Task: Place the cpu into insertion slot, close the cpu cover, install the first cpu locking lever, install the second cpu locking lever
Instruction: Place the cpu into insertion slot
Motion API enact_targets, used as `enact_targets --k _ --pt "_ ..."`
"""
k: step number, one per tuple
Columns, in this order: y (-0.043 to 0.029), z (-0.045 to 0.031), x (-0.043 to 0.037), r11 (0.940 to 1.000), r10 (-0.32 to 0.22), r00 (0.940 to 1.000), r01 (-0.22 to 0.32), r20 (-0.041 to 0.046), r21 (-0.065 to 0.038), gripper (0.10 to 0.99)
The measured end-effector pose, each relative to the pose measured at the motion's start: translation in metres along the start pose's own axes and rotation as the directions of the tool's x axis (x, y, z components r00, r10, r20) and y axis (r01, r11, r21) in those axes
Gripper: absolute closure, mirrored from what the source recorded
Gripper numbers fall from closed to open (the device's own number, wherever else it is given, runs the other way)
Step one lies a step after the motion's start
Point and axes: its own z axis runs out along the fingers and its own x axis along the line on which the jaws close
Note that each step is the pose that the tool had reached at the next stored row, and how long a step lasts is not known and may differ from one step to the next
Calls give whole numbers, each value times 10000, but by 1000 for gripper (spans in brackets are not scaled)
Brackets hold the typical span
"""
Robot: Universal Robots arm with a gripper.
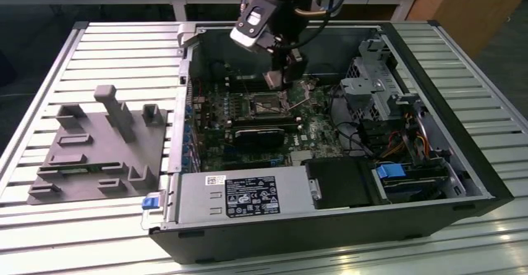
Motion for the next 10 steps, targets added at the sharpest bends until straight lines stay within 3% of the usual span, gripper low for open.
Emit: enact_targets --k 5,10 --pt "-2 28 -1 9958 911 9958 -911 69 -16 545" --pt "-4 55 -1 9834 1816 9833 -1815 136 -39 545"
